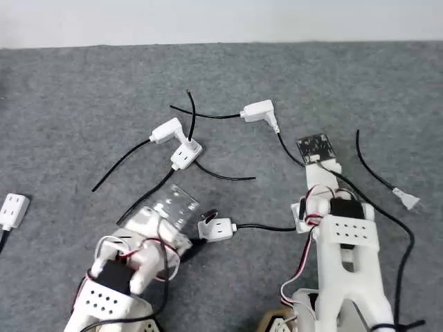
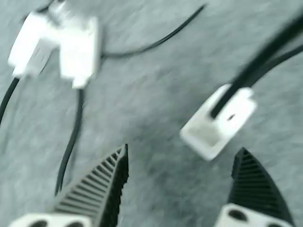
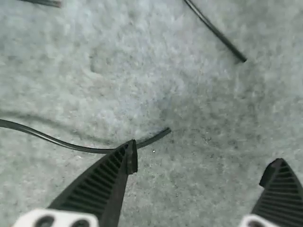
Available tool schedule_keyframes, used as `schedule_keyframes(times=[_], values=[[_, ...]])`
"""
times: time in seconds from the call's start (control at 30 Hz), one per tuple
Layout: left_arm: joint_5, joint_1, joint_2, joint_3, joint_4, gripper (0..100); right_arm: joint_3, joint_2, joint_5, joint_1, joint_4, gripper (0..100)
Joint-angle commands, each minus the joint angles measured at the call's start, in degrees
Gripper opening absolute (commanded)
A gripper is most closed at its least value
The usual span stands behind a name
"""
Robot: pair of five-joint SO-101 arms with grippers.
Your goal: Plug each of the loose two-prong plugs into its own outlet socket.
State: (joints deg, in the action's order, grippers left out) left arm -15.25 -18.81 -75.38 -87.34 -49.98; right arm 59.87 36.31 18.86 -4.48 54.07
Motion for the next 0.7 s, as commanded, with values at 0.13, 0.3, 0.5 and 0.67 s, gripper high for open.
schedule_keyframes(times=[0.13,0.3,0.5,0.67], values=[[-5.5,-5.5,0.0,0.8,3.2,33,3.6,0.5,-0.1,-0.3,-7.7,39.8],[-16.8,-5.4,0.0,-0.1,3.7,33,3.9,0.4,2.4,-0.1,-7.7,39.8],[-20.9,-5.6,0.1,-0.2,5.8,33,5.3,0.4,3.0,0.0,-10.2,39.8],[-21.1,-6.6,0.5,-4.2,12.2,33,5.6,0.4,3.0,0.0,-10.5,39.8]])
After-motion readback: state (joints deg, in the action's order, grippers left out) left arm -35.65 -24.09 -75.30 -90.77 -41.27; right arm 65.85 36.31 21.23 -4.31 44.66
